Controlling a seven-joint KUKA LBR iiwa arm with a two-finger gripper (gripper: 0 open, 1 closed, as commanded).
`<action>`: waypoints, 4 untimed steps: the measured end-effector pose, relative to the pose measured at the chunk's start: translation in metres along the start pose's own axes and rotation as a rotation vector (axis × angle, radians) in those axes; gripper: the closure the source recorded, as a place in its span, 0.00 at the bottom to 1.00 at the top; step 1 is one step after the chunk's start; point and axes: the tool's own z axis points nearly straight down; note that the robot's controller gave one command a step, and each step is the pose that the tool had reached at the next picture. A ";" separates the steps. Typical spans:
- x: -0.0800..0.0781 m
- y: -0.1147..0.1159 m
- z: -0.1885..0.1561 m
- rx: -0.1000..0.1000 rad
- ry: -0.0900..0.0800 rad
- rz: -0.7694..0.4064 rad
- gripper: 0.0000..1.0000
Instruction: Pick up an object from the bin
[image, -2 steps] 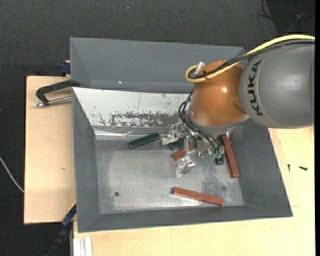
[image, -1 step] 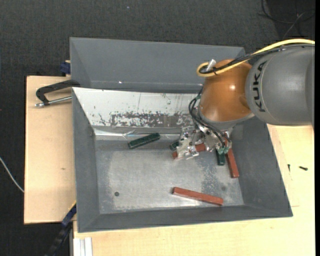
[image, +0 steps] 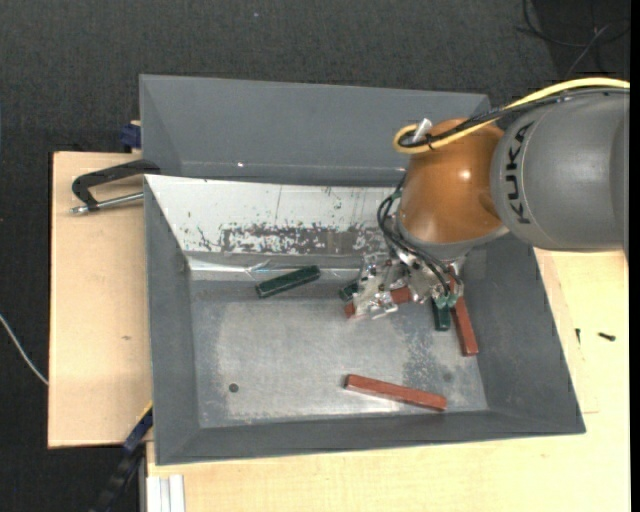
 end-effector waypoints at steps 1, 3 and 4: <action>0.003 -0.001 -0.055 -0.001 0.005 -0.025 1.00; 0.029 -0.038 -0.033 0.000 0.010 0.320 0.00; 0.026 -0.038 -0.037 0.001 0.002 0.318 0.00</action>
Offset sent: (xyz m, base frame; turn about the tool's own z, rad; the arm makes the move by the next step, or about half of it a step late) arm 0.0048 0.0015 0.1497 0.0279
